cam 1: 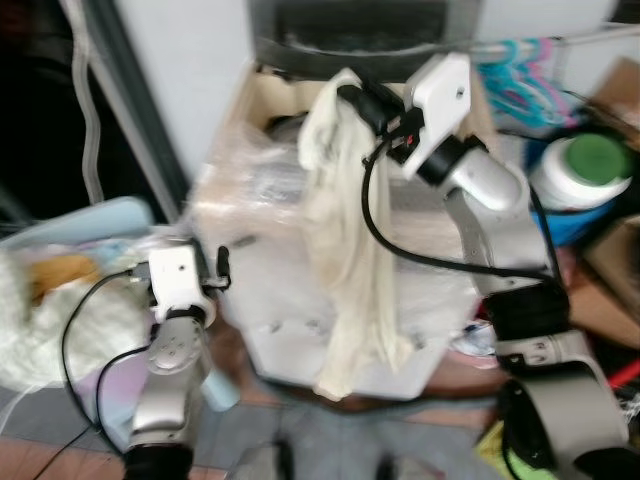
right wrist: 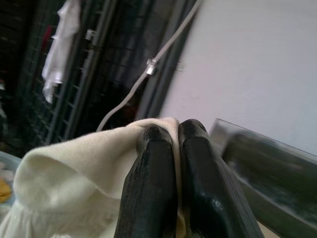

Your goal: Clothes washing

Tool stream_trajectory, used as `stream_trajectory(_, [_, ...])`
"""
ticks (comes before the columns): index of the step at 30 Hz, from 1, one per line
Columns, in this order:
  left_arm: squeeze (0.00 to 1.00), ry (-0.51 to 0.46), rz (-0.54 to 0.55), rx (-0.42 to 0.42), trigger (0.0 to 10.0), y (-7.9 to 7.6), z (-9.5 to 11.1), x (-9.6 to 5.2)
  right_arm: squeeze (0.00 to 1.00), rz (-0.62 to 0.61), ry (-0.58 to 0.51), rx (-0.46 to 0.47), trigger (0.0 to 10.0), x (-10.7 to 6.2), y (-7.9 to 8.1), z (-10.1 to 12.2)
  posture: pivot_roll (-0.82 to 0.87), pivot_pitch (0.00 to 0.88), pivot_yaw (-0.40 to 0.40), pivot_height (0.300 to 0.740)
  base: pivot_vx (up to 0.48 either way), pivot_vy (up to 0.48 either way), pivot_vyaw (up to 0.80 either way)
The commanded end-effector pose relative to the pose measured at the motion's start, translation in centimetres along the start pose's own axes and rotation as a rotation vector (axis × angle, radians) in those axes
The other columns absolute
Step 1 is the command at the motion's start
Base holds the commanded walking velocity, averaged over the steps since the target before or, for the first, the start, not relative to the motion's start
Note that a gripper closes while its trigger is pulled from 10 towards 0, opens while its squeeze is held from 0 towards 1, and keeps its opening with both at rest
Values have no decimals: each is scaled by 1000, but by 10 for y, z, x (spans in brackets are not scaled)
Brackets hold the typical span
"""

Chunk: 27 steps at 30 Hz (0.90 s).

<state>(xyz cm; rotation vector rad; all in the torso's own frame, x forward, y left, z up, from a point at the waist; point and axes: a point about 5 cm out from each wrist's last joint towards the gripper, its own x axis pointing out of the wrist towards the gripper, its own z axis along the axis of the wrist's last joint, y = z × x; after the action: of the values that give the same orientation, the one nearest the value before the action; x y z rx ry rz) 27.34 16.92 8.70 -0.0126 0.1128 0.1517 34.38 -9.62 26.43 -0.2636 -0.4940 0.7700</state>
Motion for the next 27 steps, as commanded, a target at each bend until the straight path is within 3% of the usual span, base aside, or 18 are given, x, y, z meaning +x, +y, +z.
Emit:
stream_trajectory(1, [0, -25, 16, 20, 10000, 6, 5, 0, 0, 20, -64, -32, 10000, 4, 5, 18, -57, 25, 90, 740, 0, 0, 769])
stream_trajectory(8, [0, -43, -13, 20, 10000, 1, 9, 3, 0, -2, -51, -21, 10000, -2, 4, 17, -54, 29, 94, 740, 200, 0, 769])
stream_trajectory(13, [0, -41, -15, 16, 10000, 1, 7, 1, 0, 47, -32, -33, 10000, 4, 7, 17, -54, 29, 94, 740, 397, 0, 655])
stream_trajectory(17, [0, -35, -21, 14, 10000, 0, 6, 1, 0, 71, 15, -49, 10000, 17, 3, 16, -52, 25, 89, 740, 405, 0, 0])
stream_trajectory(19, [0, -34, -22, 11, 10000, -1, 6, 2, 0, -54, 78, -43, 10000, 29, -20, 15, -53, 22, 85, 740, 403, 0, 0])
stream_trajectory(22, [0, -31, -23, 7, 10000, -2, 6, 3, 0, -277, 81, -93, 10000, 35, -59, 29, -50, 20, 80, 740, 389, 0, 0])
stream_trajectory(23, [0, -24, -20, 4, 10000, -3, 5, 3, 0, -502, 27, -115, 10000, 29, -95, 49, -50, 20, 77, 740, 0, 0, 0])
stream_trajectory(24, [0, -21, -19, 0, 10000, -3, 5, 3, 0, -635, -10, -130, 10000, 21, -115, 62, -49, 19, 75, 740, 0, 0, 0])
stream_trajectory(25, [0, -19, -18, -3, 10000, -3, 4, 3, 0, -873, -83, -237, 10000, -2, -149, 91, -48, 18, 73, 740, 0, 0, 0])
stream_trajectory(27, [0, -19, -14, -2, 10000, -3, 4, 3, 0, -970, -127, -326, 10000, -15, -163, 108, -47, 17, 69, 740, 0, 0, 0])
